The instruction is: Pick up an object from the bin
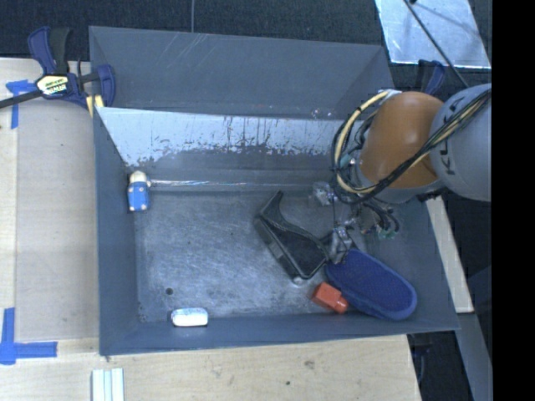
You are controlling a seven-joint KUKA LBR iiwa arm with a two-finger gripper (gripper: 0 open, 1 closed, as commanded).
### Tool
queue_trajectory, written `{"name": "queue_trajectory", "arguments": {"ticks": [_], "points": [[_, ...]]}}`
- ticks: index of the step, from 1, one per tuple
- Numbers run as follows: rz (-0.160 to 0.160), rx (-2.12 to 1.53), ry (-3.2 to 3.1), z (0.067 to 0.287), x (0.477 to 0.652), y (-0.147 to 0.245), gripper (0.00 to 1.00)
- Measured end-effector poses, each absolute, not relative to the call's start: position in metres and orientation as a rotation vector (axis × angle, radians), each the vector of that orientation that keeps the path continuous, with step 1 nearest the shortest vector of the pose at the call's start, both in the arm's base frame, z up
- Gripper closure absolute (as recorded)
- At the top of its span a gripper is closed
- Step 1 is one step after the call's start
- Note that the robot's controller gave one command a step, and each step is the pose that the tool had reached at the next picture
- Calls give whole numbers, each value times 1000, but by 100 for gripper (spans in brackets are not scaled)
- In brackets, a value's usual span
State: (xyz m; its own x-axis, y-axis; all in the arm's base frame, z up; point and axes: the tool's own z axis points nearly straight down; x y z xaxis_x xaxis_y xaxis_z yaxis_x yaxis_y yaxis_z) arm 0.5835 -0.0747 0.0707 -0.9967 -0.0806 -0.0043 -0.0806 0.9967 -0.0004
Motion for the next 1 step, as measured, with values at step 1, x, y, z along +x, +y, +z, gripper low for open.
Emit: {"name": "queue_trajectory", "arguments": {"ticks": [1], "points": [[-1, -127, 3134, 71, 584, -75, 100]]}}
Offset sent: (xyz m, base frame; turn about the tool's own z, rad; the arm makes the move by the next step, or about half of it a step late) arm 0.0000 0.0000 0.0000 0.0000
